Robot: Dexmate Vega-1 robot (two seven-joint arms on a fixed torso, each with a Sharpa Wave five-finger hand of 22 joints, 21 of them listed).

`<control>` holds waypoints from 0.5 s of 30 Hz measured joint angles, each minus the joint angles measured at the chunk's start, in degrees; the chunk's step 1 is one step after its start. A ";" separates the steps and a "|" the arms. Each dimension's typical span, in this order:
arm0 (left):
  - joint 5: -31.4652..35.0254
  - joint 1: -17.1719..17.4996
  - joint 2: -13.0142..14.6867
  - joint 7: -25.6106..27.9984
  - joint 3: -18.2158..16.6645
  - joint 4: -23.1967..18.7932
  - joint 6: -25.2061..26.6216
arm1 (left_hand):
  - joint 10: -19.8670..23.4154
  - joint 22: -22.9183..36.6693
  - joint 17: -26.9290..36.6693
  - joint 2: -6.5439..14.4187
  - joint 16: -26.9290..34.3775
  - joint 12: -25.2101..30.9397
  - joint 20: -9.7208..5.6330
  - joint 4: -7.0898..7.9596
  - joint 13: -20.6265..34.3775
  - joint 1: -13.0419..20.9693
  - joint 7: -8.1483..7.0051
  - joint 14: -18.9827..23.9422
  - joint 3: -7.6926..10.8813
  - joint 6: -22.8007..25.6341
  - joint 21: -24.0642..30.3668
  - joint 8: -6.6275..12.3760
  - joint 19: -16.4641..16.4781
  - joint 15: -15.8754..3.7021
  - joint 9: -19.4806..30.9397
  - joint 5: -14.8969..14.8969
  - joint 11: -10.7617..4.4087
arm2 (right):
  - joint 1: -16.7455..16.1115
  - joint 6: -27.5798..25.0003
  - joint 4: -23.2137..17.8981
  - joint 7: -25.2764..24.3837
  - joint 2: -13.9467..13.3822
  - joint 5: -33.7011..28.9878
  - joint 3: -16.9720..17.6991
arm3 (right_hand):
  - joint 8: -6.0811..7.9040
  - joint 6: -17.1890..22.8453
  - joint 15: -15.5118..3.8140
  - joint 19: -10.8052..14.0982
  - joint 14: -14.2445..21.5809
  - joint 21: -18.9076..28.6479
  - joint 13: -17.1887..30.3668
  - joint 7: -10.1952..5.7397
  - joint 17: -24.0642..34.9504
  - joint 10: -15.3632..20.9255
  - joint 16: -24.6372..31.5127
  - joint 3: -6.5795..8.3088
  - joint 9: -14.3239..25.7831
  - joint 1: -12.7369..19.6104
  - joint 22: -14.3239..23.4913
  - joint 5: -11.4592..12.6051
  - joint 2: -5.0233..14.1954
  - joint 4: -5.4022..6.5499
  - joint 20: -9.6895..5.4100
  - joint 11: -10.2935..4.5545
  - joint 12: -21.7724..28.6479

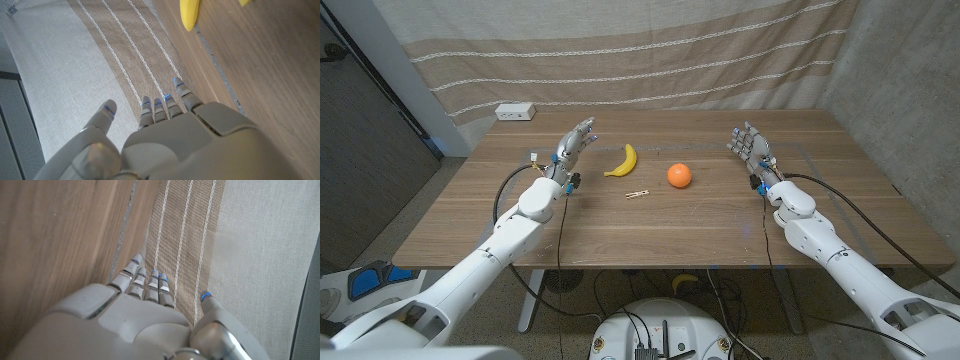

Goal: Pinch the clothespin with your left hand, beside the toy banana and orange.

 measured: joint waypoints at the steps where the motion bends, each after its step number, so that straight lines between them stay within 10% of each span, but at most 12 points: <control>1: 0.31 0.15 0.28 0.18 0.09 -0.54 0.08 | 0.00 0.00 0.00 0.00 0.00 0.00 0.12 -0.09 0.00 0.00 0.02 0.12 -0.09 0.02 0.00 0.00 0.12 -0.12 0.00 0.00 0.00 | -0.02 0.08 -0.01 0.00 0.01 0.02 0.00 | 0.00 0.00 0.00 0.00 0.00 0.00 0.00 0.00 0.00 0.00 0.00 0.00 0.00 0.00 0.00 0.00 0.00 0.00 0.00 0.00 0.00; 15: 7.61 1.09 2.71 3.24 0.85 -4.68 2.61 | 0.72 0.09 -0.01 -0.23 0.00 0.00 0.51 -1.06 -0.01 0.23 -0.20 0.92 -0.21 1.22 0.00 0.00 0.51 -0.31 -0.01 0.00 -0.71 | -0.73 0.86 -0.43 -0.06 0.20 0.09 0.15 | 0.00 0.00 0.31 0.00 0.30 0.00 -0.01 0.01 0.01 -0.01 0.00 0.01 -0.01 0.38 0.00 0.00 0.38 -0.47 0.00 0.00 0.00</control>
